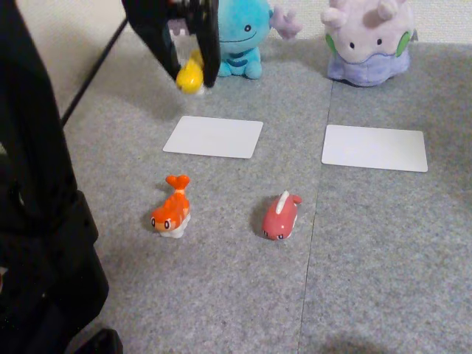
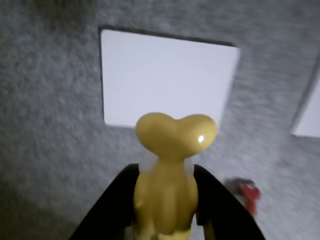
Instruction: Wooper wants to eat egg sudhi, and Goomy wants to eat shrimp sushi
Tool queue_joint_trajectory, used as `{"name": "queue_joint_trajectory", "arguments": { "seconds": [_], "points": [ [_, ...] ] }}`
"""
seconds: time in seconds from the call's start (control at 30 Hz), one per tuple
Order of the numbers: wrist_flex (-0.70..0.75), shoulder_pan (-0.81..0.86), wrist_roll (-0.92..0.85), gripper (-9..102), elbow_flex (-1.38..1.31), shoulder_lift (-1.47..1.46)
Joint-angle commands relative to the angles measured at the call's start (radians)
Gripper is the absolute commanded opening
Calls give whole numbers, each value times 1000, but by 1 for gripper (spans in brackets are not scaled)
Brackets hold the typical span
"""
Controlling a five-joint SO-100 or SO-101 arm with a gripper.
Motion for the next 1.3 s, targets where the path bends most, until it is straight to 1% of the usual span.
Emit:
{"name": "queue_joint_trajectory", "arguments": {
  "seconds": [0.0, 0.17, 0.27, 0.43, 0.67, 0.77, 0.87, 0.97, 1.1, 1.27],
  "points": [
    [-58, -3, 21, 1, -20, -67],
    [-138, 60, 8, 1, -20, -164],
    [-190, 69, 6, 1, -20, -215],
    [-201, 57, 6, 2, -20, -291],
    [-229, 60, 20, 16, -20, -337],
    [-225, 52, 21, 25, -20, -310],
    [-209, 48, 21, 38, -20, -253],
    [-186, 29, 23, 47, -20, -176],
    [-81, 8, 25, 49, -20, -35],
    [95, 5, 6, 48, -18, 190]
  ]
}}
